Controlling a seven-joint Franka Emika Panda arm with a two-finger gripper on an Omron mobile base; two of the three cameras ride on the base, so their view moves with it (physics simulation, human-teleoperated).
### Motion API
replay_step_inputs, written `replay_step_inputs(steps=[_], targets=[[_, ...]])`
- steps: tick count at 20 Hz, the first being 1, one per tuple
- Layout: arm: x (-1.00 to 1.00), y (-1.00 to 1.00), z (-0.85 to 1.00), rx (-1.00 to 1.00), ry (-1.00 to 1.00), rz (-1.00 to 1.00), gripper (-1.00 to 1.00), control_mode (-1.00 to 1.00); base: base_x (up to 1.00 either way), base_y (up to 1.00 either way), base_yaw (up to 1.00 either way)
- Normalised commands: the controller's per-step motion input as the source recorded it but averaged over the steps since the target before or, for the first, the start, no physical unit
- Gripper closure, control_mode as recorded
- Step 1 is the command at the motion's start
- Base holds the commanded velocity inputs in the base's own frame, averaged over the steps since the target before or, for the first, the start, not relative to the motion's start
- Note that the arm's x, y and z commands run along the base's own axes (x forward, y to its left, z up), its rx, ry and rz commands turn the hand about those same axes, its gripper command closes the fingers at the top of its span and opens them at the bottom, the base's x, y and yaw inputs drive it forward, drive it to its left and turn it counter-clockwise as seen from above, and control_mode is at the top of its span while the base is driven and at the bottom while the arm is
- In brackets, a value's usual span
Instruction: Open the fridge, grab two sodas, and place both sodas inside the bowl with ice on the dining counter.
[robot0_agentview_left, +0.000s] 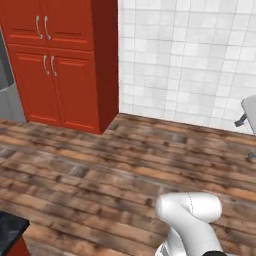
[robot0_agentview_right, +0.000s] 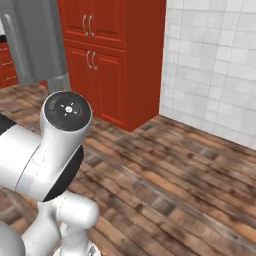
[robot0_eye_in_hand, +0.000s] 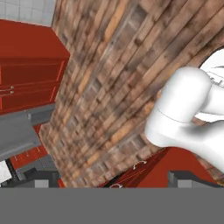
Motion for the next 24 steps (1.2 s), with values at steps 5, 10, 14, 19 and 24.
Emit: replay_step_inputs(steps=[5,10,14,19,24], targets=[[0.00,0.00,0.00,0.00,0.00,0.00,-1.00,1.00,0.80,-0.15,0.50],[0.00,0.00,0.00,0.00,0.00,0.00,-1.00,1.00,0.71,-0.04,0.51],[0.00,0.00,0.00,0.00,0.00,0.00,-1.00,1.00,0.69,-0.01,0.56],[0.00,0.00,0.00,0.00,0.00,0.00,-1.00,1.00,0.89,-0.05,0.52],[0.00,0.00,0.00,0.00,0.00,0.00,-1.00,1.00,1.00,-0.17,0.41]])
